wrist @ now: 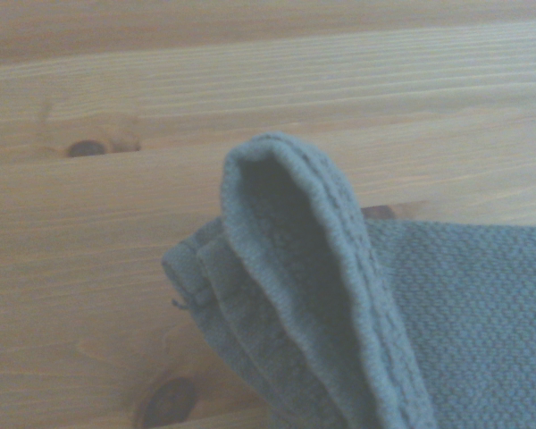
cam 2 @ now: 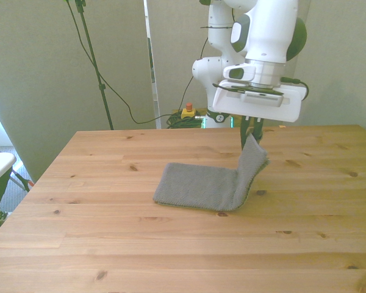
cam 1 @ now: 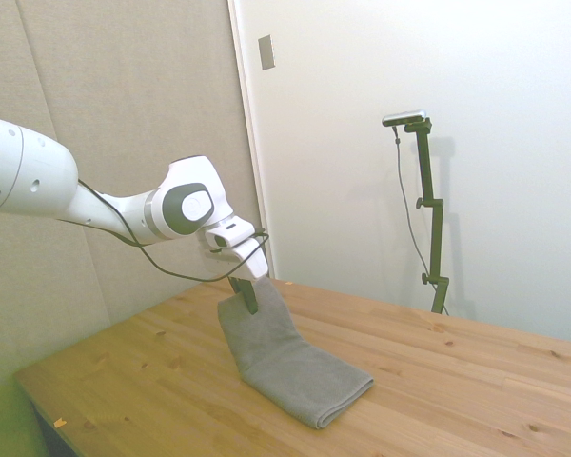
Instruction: Fold the towel
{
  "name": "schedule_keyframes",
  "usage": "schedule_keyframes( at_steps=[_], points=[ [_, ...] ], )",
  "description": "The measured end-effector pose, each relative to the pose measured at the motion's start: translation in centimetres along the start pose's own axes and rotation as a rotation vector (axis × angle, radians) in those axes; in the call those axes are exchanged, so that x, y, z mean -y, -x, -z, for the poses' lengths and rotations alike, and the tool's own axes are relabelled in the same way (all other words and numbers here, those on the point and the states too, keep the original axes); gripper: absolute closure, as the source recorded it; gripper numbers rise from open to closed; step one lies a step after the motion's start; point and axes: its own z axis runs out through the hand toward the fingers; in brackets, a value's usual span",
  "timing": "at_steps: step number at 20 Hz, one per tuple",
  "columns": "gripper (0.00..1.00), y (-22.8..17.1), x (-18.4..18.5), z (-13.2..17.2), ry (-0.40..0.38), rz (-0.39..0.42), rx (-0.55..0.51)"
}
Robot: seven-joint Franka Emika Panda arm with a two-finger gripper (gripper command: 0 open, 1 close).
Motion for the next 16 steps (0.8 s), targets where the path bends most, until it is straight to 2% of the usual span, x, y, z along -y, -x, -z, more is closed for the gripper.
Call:
schedule_keyframes(
  at_steps=[9, 16],
  points=[
    [1.00, -5.4, -5.0, 0.3, -0.065, -0.036, 0.081],
    [1.00, -7.9, -8.2, 0.9, -0.086, -0.057, 0.090]
  ],
)
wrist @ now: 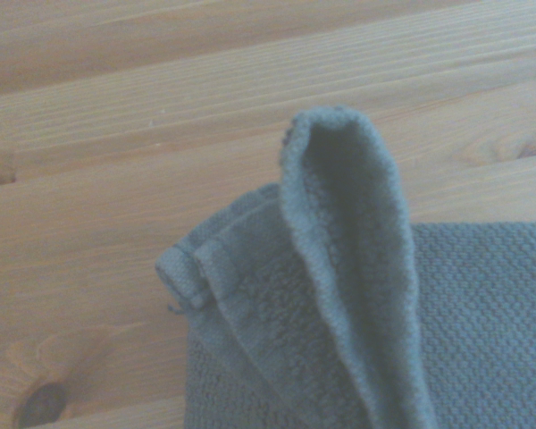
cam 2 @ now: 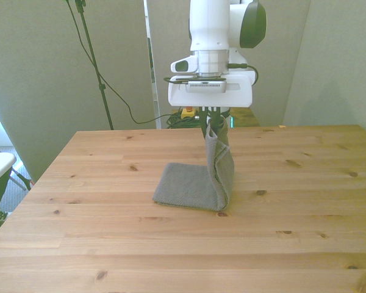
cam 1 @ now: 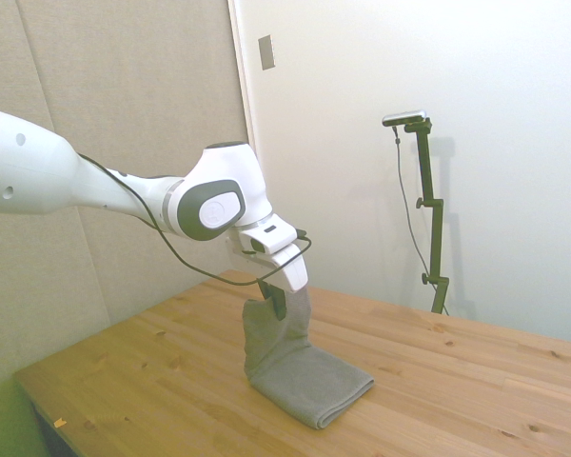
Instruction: Fold the towel
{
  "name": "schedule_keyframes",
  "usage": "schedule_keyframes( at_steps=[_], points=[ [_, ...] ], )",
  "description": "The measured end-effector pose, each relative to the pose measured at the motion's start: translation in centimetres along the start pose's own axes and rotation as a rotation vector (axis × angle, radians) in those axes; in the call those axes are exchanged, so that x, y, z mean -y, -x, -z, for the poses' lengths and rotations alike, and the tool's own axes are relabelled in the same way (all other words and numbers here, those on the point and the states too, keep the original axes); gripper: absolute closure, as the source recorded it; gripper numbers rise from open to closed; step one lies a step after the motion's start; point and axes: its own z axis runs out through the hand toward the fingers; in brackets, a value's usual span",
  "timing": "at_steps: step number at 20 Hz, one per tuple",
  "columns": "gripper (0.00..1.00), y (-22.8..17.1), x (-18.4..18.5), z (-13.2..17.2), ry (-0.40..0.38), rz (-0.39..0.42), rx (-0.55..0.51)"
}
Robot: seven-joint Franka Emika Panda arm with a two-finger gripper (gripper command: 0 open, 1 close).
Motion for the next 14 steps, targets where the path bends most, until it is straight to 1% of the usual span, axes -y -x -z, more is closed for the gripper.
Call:
schedule_keyframes(
  at_steps=[3, 4, 9, 11, 14],
  points=[
    [1.00, -0.6, -1.5, -0.3, 0.007, -0.012, 0.006],
    [0.00, -1.0, -2.1, -0.6, 0.013, -0.020, 0.010],
    [0.00, -3.3, -4.8, -2.7, 0.030, -0.071, 0.038],
    [0.00, -4.2, -5.2, -3.4, 0.026, -0.086, 0.044],
    [0.00, -5.1, -5.5, -3.7, 0.026, -0.089, 0.044]
  ],
)
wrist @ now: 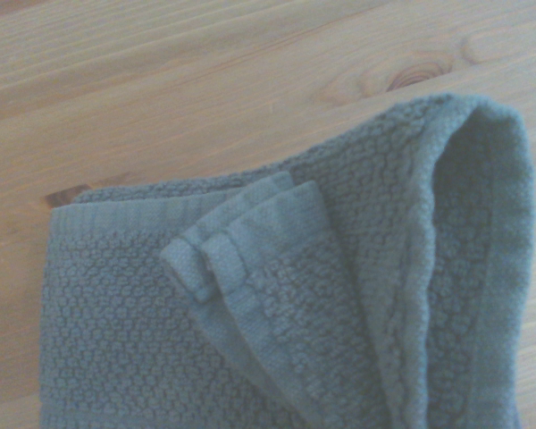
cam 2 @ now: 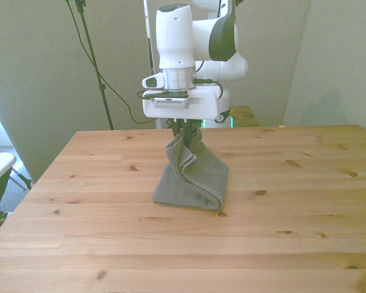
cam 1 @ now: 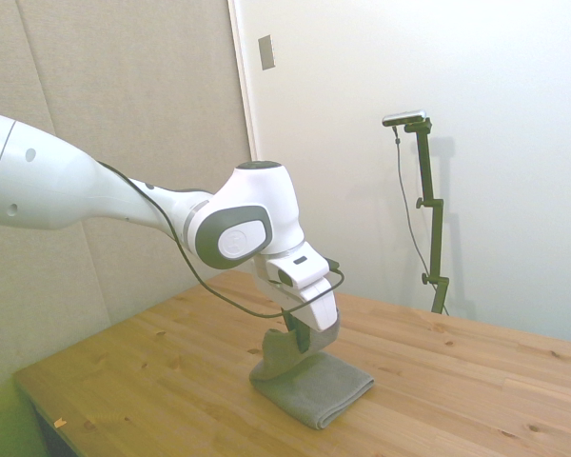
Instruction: Fold the towel
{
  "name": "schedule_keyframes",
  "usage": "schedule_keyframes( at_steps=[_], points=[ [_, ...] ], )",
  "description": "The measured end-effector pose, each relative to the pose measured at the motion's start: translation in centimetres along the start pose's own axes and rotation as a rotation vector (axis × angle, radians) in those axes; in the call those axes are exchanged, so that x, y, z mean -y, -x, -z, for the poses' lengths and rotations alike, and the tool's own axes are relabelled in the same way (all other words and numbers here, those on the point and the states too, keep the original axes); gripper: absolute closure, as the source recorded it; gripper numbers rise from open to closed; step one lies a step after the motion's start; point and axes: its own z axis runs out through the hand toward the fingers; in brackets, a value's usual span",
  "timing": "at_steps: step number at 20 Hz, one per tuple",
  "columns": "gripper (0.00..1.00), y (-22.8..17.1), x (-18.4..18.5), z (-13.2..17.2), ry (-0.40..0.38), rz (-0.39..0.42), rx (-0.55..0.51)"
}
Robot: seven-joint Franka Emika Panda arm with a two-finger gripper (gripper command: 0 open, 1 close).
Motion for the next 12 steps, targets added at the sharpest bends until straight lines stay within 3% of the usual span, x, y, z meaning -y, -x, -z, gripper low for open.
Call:
schedule_keyframes(
  at_steps=[7, 12],
  points=[
    [0.00, -0.5, 0.3, 0.6, -0.012, 0.004, -0.009],
    [0.00, 0.6, -0.5, 3.3, -0.017, 0.018, 0.008]
  ],
)
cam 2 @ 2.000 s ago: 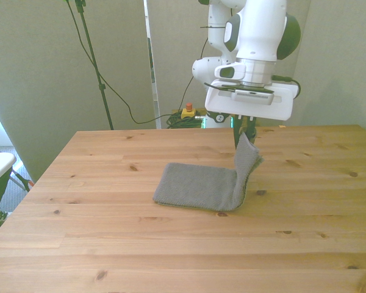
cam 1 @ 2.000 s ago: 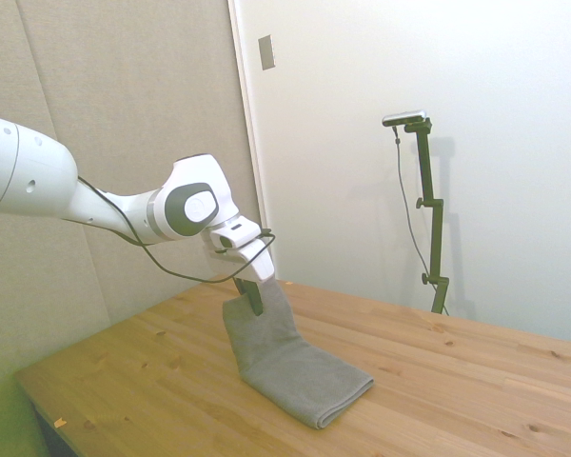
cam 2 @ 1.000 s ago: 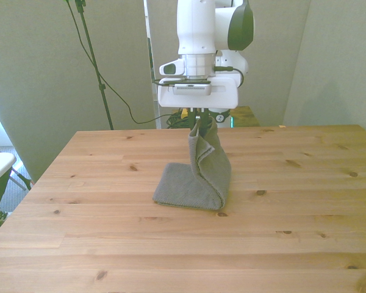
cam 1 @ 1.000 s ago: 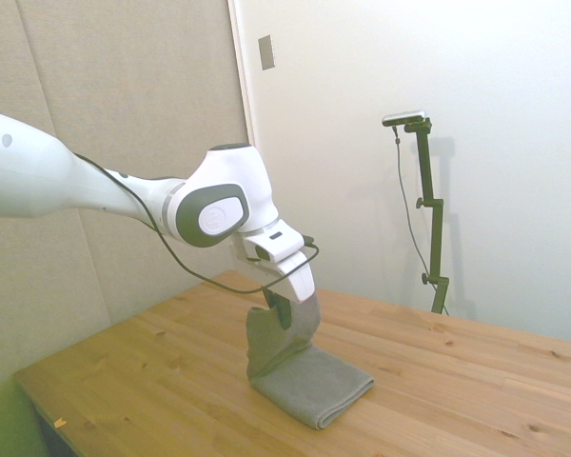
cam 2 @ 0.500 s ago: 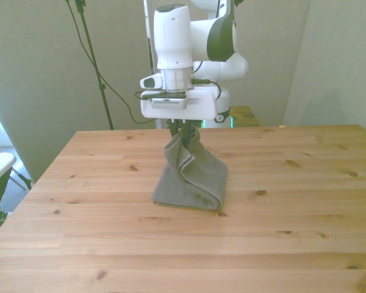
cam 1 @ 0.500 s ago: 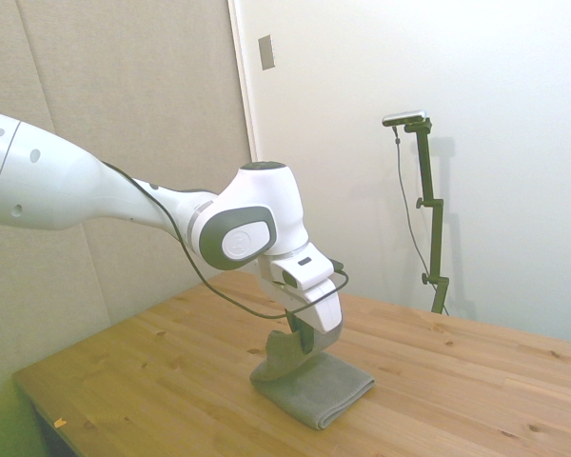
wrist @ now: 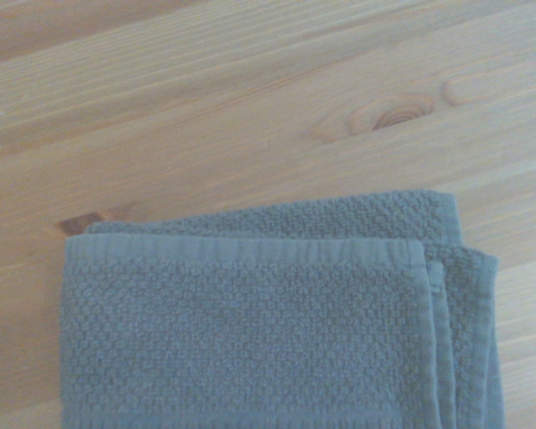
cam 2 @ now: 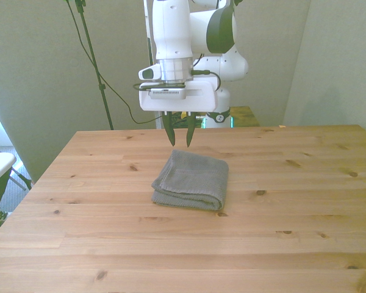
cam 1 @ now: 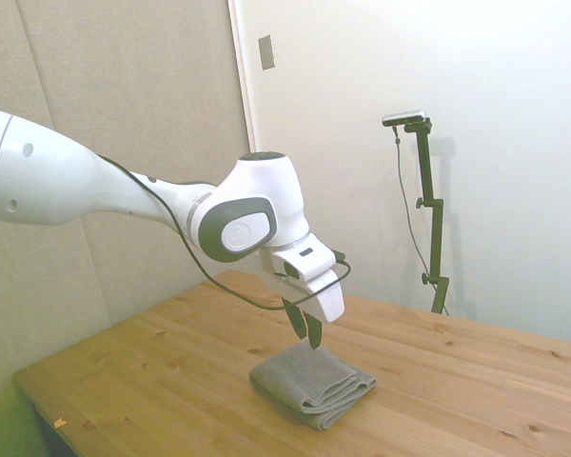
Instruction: Fold the towel
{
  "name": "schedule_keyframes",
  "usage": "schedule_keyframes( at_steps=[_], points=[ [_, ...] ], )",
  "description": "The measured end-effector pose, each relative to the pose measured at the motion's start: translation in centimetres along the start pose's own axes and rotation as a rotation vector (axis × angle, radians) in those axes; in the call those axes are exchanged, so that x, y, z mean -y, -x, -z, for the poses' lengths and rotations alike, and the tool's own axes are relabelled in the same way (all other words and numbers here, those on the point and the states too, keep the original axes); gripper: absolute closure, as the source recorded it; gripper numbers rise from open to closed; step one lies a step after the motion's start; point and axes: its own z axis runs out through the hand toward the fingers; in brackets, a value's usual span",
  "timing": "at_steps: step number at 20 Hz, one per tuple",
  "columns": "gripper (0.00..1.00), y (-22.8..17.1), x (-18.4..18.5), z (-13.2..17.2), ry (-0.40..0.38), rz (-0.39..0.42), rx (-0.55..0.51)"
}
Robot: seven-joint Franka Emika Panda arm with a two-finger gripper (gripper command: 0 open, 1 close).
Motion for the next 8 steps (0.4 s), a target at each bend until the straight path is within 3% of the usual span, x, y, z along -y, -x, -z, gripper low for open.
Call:
schedule_keyframes(
  at_steps=[4, 8],
  points=[
    [0.00, 4.9, -1.8, 1.2, 0.041, 0.083, 0.073],
    [0.00, 14.4, -3.1, 0.6, 0.069, 0.224, 0.093]
  ],
)
